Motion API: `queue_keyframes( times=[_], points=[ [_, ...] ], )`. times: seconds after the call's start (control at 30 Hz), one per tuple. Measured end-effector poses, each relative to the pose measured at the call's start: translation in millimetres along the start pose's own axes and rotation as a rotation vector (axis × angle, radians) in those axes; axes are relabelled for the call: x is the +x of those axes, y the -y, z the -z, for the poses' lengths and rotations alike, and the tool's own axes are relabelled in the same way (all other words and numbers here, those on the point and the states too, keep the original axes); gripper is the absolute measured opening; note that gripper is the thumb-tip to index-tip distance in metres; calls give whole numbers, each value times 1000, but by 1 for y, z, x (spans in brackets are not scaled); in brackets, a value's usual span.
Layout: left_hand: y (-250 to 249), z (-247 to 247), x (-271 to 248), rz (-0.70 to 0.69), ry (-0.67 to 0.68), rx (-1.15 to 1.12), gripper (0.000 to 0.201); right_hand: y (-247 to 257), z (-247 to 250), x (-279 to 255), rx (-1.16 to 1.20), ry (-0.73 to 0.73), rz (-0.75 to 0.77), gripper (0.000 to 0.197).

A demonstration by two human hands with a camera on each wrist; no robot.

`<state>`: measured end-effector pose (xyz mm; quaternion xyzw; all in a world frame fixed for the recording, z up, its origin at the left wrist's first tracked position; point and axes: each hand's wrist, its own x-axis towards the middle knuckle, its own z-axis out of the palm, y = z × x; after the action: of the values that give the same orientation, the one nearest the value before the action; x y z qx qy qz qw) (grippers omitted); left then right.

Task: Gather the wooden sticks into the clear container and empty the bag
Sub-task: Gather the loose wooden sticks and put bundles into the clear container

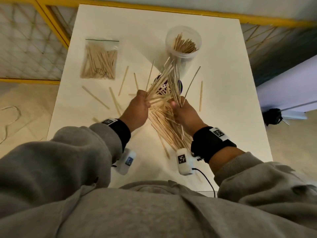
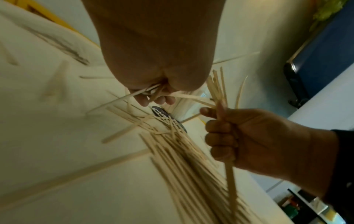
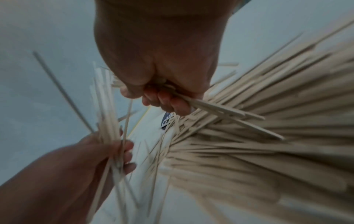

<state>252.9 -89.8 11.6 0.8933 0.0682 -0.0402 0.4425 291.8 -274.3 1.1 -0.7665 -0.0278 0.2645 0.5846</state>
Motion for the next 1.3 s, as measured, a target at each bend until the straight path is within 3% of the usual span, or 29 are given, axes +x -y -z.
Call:
queue_keyframes(
  times=[0.1, 0.2, 0.27, 0.33, 0.4, 0.67, 0.8, 0.93, 1.0, 1.17, 1.3],
  points=[
    [-8, -9, 6, 70, 49, -151, 26, 6, -16, 0, 142, 0, 16, 50],
    [-19, -17, 11, 53, 100, -225, 34, 12, -26, 0, 271, 44, 62, 40],
    [-23, -24, 11, 58, 129, -313, 31, 21, -32, 3, 313, -14, 34, 36],
    [-22, -29, 11, 31, 166, -395, 24, 27, -36, 8, 349, -88, -12, 50],
    [-20, -28, 10, -30, 208, -323, 19, 26, -36, 14, 372, -129, -46, 56],
    [-7, -25, 12, 3, 239, -319, 44, 25, -36, 19, 382, -94, -145, 43],
    [-3, -27, 14, 54, 223, -354, 52, 26, -40, 20, 278, -126, -94, 14],
    [-6, -20, 15, 104, 51, -348, 50, 28, -35, 21, 207, -134, -44, 19],
    [-10, -10, 18, 115, -28, -364, 60, 31, -28, 22, 143, -120, -31, 21],
    [-36, 20, 41, 83, 109, -528, 115, 44, -26, 20, 92, 78, 19, 6],
    [-47, 28, 52, 8, 58, -442, 107, 54, -28, 21, 151, 115, 1, 13]
  ],
)
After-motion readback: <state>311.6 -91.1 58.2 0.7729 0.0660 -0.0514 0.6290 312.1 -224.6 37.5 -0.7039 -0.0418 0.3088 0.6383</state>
